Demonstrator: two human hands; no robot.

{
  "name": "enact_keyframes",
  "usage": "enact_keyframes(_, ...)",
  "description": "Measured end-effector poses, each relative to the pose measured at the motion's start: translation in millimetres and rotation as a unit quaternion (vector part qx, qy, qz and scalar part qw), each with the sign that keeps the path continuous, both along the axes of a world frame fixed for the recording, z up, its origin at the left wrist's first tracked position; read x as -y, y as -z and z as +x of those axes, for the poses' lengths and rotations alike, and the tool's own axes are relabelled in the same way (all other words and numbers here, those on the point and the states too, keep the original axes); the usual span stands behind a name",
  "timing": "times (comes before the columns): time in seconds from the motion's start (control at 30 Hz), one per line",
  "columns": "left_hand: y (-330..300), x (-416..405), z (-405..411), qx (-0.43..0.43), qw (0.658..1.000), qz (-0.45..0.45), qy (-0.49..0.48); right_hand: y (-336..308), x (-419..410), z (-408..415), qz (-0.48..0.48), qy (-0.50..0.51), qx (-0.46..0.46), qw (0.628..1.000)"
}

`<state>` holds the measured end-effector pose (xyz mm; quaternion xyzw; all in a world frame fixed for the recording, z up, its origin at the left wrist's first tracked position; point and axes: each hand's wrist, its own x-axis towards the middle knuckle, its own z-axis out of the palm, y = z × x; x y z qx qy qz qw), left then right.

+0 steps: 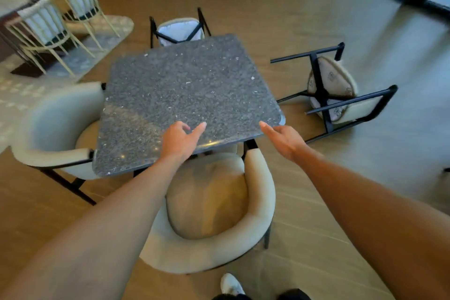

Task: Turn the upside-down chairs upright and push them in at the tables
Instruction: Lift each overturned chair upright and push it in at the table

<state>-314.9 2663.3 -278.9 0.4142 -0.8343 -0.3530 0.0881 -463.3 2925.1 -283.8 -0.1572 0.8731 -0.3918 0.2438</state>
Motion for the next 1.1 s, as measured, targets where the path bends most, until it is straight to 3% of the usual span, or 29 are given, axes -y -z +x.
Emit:
enact_keyframes(0.17,-41,-76,-49,-0.051,0.997,-0.014,0.051,-36,-80,-13,-0.034,0.062,-0.028,0.997)
enact_keyframes(0.73,-106,-503,-203,-0.108,0.959,0.037,0.260,-106,-513,-60,-0.064,0.227,-0.073,0.969)
enact_keyframes(1.1,-111,-653,-310,-0.148,0.922,0.109,0.340,-111,-636,-136,-0.120,0.297,-0.102,0.942)
